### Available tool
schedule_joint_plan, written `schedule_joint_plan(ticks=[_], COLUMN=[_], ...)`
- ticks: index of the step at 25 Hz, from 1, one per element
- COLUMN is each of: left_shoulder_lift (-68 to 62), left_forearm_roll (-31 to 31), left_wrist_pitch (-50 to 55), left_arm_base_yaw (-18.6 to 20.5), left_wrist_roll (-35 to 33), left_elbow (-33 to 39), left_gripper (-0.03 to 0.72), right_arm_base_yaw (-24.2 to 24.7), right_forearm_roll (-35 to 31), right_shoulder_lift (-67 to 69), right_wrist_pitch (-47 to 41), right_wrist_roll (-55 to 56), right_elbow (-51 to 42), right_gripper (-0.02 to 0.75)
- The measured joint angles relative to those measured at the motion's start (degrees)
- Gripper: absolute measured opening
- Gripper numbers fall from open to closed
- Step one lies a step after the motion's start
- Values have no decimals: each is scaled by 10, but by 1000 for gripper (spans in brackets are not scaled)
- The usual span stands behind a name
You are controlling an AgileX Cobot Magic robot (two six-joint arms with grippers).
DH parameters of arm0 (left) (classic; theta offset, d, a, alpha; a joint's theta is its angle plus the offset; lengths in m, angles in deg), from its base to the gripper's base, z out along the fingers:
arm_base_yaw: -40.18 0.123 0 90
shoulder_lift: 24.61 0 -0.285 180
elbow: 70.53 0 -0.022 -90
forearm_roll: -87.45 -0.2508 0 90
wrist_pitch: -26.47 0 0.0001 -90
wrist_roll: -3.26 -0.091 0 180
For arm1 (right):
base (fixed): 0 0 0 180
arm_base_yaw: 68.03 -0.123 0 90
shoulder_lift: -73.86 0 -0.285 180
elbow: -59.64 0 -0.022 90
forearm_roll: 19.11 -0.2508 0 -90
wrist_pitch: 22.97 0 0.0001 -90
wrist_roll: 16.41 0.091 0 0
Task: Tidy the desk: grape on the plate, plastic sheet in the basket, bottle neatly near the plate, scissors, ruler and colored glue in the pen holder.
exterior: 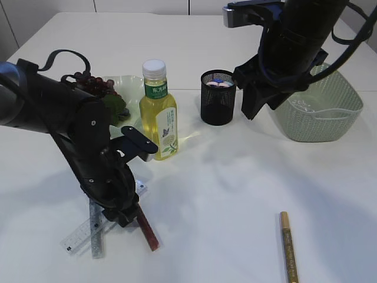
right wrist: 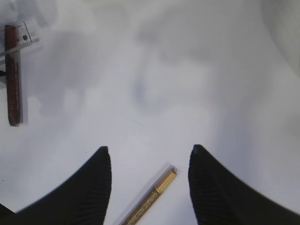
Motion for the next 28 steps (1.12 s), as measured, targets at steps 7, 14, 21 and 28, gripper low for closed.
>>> schedule_joint_plan(ticks=[7, 14, 21, 28], left_shoulder_lift=[0, 0, 7, 31], left_forearm_roll=[-1, -2, -5, -8], left_wrist_pitch=[9, 15, 22, 28], left_arm_base_yaw=[0, 0, 0, 0], left_wrist_roll=[0, 0, 0, 0], left_elbow=[-1, -1, 0, 0], left_gripper=[273, 270, 269, 269], right_arm_base_yaw=[0, 0, 0, 0], right_forearm_roll=[0, 0, 0, 0], right_shoulder_lift=[0, 0, 0, 0], right_wrist_pitch=[0, 0, 0, 0], right_wrist_roll=[0, 0, 0, 0], right_elbow=[0, 0, 0, 0], right_gripper=[422, 421, 421, 421])
